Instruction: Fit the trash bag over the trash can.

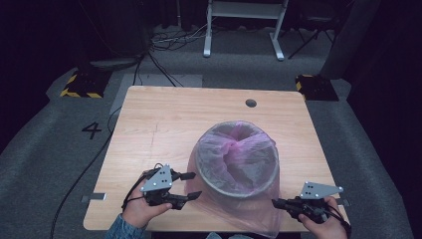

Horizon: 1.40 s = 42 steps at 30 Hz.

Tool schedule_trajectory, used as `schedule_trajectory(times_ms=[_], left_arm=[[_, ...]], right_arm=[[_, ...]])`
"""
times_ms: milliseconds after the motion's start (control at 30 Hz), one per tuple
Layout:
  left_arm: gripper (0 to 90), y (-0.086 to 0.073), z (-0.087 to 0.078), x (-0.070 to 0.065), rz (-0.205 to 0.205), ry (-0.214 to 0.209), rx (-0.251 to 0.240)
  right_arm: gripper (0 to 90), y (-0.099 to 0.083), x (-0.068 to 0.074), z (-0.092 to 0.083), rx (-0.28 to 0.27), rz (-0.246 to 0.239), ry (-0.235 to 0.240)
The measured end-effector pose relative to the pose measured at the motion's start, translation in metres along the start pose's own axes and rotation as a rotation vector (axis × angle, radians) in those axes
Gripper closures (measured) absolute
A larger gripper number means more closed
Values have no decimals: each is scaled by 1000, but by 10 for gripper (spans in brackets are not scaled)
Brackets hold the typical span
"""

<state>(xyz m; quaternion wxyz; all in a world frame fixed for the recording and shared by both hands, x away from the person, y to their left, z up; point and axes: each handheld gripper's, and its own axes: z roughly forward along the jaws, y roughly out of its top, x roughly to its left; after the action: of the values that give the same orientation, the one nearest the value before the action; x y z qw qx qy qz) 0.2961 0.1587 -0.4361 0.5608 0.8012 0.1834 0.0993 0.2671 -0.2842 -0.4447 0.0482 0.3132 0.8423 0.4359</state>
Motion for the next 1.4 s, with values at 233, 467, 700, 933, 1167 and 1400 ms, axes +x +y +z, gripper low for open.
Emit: schedule_trajectory(times_ms=[233, 467, 700, 933, 1167, 1400], left_arm=[[213, -6, 10, 16, -1, 118, 21], [746, -8, 25, 19, 20, -30, 55], [900, -27, 38, 21, 8, -8, 201], [679, -32, 26, 17, -23, 33, 149], [316, -9, 29, 18, 20, 21, 60], [900, -11, 34, 20, 13, -57, 108]], right_arm=[[900, -15, -17, 19, 54, 48, 4], [900, -23, -30, 23, 63, 92, -10], [900, -28, -31, 23, 61, 84, -48], [824, -47, -27, 14, 101, 128, -57], [276, -15, -9, 1, -69, -13, 5], [900, 13, -7, 12, -31, -99, 33]])
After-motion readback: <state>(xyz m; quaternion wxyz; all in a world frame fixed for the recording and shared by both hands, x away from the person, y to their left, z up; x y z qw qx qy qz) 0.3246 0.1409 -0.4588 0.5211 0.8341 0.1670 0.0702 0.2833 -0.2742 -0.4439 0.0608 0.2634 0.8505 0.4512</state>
